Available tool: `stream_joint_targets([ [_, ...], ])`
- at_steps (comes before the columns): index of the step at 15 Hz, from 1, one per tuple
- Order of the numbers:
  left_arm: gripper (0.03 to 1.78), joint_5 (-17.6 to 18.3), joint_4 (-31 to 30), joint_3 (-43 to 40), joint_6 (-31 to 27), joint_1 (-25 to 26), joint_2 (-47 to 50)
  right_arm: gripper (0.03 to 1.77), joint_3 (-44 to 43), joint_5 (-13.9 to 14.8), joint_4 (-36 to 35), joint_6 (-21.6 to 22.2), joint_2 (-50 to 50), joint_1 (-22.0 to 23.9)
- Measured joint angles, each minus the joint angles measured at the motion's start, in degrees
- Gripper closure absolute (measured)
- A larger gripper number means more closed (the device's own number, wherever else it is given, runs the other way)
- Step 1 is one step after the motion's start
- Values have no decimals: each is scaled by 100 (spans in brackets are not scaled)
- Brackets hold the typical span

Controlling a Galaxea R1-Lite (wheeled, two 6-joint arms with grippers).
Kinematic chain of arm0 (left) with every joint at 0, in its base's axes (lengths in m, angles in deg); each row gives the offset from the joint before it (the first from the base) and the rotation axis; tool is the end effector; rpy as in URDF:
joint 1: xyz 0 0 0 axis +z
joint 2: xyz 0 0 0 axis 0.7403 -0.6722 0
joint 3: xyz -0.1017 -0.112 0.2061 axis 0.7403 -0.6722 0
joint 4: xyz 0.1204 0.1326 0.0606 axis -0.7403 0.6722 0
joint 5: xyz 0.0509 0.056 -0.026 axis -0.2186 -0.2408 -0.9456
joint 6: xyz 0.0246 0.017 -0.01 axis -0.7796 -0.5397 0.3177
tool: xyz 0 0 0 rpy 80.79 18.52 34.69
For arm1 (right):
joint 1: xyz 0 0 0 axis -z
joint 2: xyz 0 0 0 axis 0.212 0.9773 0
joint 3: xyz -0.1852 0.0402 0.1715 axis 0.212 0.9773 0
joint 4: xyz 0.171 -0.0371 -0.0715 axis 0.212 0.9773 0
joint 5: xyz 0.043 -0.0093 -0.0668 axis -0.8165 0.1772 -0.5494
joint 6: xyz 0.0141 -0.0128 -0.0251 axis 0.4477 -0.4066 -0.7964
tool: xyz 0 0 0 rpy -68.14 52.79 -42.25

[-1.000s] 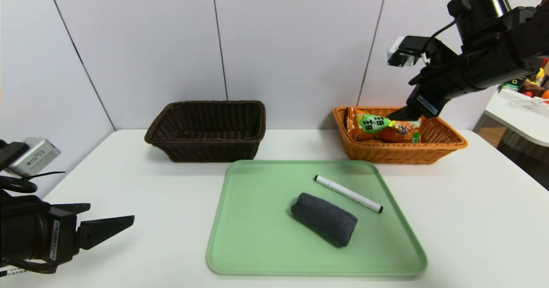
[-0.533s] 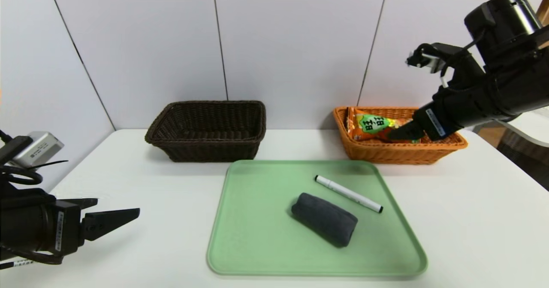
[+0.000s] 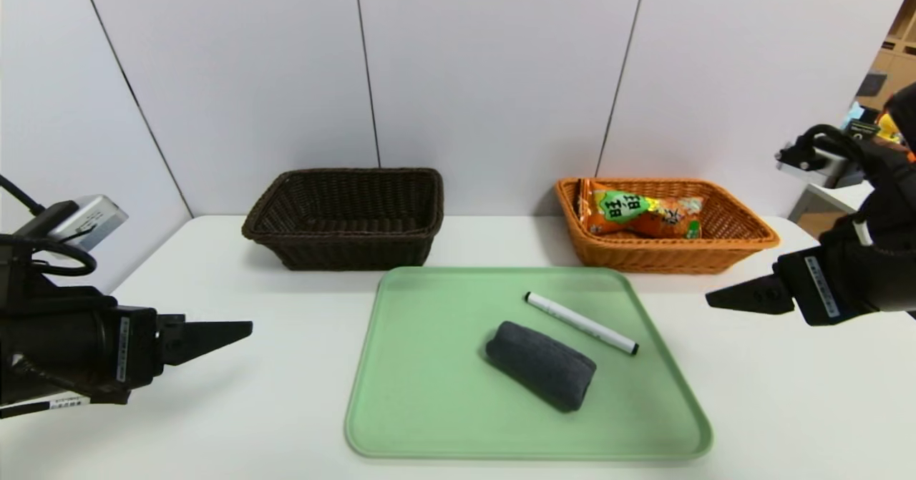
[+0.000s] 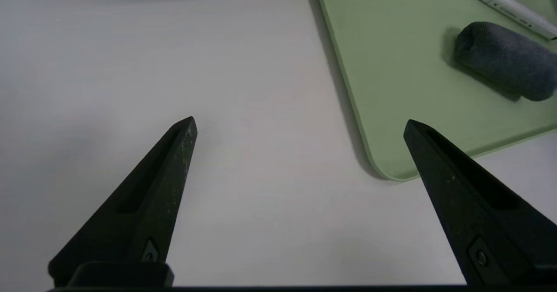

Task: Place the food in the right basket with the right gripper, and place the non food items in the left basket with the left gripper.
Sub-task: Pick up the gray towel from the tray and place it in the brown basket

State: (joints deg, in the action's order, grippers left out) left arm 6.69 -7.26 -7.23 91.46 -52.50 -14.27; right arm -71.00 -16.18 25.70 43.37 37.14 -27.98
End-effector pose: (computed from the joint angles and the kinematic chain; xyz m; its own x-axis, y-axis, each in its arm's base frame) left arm 0.1834 -0.0256 0.1676 0.7610 -0.3909 -0.5178 0.2868 0.9186 -0.2718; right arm 0.2038 0.0567 0.2058 0.6441 0.1558 -0.7489 -0.2562 0.9664 -0.0194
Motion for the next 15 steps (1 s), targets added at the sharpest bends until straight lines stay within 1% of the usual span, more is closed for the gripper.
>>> stream_joint_targets([
  [3,12,-52,16,213,479,-245,-322,11,628,-9,-308,152,-384,155],
  [6,12,-35,11,445,518,-523,-474,10,1202,-17,-611,384,-731,246],
  [7,12,-30,11,563,432,-628,-542,10,1315,-20,-625,408,-841,255],
  [10,12,-16,5,1020,-194,-964,-909,10,1408,-13,-625,421,-1025,260],
  [12,12,-18,0,1434,-477,-1347,-1281,10,1423,-9,-625,439,-1070,265],
  [15,12,-13,-2,1960,-964,-2072,-1876,10,1436,-20,-625,503,-1068,265],
])
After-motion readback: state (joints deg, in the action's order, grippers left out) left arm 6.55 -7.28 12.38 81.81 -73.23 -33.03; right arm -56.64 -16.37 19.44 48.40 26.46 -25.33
